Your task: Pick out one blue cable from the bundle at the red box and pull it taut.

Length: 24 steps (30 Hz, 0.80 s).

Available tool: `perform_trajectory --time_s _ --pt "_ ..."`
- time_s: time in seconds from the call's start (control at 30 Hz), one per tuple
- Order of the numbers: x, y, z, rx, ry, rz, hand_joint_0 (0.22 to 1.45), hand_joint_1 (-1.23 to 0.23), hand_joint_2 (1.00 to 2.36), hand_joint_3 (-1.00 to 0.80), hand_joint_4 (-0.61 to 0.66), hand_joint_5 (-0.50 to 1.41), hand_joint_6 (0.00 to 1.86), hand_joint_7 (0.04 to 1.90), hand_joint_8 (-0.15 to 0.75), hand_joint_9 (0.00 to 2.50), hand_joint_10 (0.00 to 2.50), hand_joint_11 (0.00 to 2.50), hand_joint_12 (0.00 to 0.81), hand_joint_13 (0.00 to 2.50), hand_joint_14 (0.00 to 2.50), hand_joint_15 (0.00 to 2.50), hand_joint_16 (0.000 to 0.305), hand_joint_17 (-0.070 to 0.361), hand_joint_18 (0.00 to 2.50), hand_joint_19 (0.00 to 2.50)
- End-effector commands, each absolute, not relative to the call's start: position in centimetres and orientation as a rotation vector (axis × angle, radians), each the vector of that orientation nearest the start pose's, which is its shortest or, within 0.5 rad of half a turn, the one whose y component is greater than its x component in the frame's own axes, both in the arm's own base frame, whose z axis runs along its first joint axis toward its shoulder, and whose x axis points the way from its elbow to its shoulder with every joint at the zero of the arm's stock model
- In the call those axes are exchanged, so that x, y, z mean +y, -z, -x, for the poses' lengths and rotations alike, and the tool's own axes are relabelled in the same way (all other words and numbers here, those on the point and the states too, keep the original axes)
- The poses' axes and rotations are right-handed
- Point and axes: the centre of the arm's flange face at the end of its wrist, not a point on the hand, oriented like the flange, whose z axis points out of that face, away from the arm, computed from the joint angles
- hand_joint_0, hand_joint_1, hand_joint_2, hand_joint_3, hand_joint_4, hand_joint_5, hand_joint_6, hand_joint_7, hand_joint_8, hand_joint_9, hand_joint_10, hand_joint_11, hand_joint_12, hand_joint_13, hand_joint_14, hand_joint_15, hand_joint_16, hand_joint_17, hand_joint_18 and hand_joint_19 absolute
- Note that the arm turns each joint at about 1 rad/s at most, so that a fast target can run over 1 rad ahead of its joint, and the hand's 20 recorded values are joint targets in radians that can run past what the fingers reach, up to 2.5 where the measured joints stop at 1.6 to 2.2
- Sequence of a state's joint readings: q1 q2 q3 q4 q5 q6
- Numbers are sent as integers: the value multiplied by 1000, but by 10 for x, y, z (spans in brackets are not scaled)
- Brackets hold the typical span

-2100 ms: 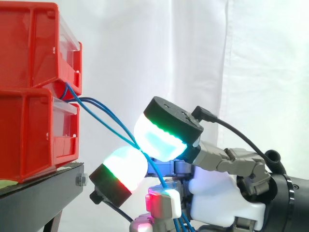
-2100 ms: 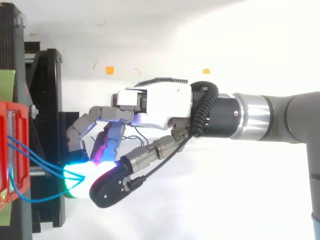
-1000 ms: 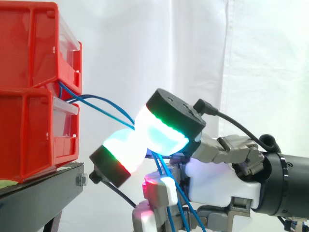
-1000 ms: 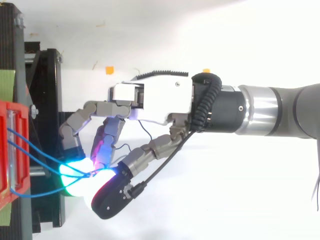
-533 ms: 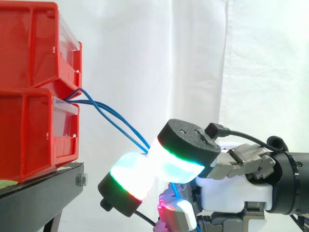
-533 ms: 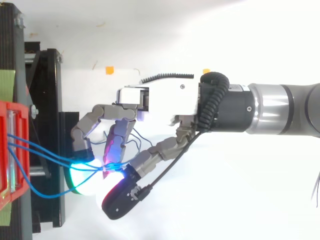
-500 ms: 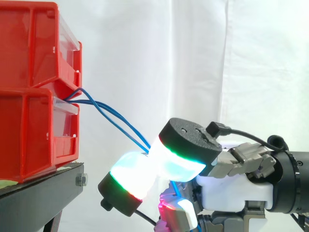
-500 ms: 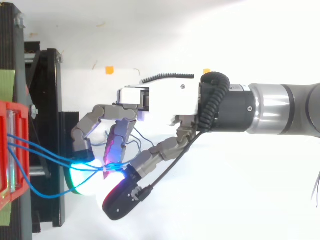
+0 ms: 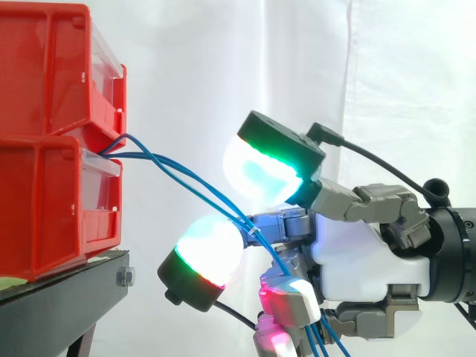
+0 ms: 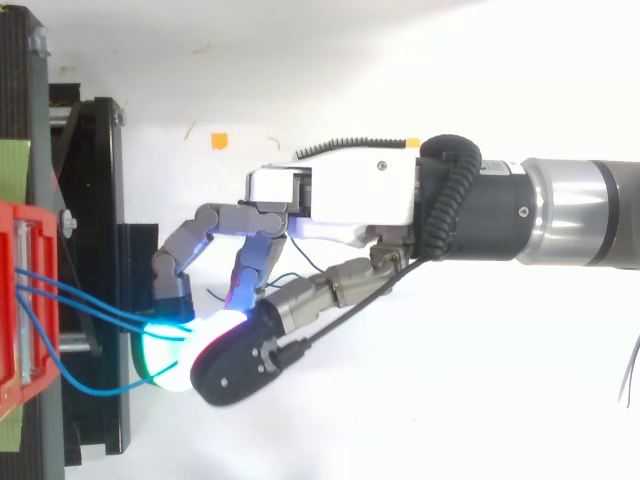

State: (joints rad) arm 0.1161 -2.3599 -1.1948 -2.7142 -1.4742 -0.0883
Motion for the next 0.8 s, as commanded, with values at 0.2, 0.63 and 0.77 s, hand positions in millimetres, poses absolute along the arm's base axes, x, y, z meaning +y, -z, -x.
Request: perform_trajectory --time_s 0.2,0.63,0.77 --pt "-61 -206 -772 1250 -1156 -1132 614 -432 1000 -500 26 -122 860 913 297 1344 22 703 350 1166 21 585 46 104 921 614" --pt "-69 -211 -771 1247 -1161 -1127 616 -628 1016 -286 22 -124 899 945 311 1295 22 719 359 1144 20 587 48 107 914 600" --pt "-72 -216 -769 1243 -1159 -1125 621 -668 1017 -274 42 -127 907 937 307 1271 22 710 360 1133 21 587 48 108 908 590"
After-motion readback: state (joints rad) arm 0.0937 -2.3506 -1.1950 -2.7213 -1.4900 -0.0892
